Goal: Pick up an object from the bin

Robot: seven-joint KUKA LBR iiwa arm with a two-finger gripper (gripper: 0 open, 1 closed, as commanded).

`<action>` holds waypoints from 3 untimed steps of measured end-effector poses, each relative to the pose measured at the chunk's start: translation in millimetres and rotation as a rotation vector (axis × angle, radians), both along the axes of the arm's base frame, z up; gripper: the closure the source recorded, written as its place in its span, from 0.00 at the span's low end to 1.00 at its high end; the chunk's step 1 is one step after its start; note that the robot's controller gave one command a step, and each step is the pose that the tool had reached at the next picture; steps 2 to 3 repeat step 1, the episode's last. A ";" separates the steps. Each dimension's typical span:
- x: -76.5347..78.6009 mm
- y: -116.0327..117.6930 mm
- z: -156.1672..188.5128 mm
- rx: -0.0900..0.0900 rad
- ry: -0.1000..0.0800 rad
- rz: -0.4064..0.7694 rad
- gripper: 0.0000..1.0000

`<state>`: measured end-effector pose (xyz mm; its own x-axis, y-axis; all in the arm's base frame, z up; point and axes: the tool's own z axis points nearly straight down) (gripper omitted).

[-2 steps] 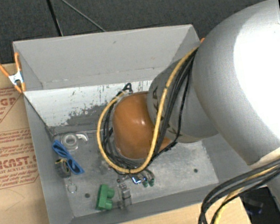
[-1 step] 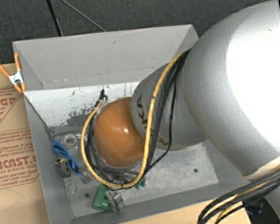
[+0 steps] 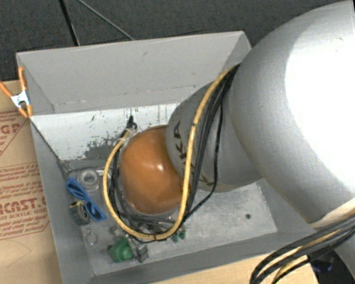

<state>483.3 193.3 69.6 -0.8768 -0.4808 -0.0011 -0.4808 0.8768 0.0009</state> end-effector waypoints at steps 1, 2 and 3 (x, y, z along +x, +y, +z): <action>-1.2 -11.5 133.4 0.001 -0.008 0.009 1.00; -1.2 -11.5 133.4 0.001 -0.008 0.009 1.00; -1.2 -11.5 133.4 0.001 -0.008 0.009 1.00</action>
Offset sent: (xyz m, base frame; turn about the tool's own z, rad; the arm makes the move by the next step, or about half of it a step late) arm -0.0027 -0.0122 0.1290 -0.0099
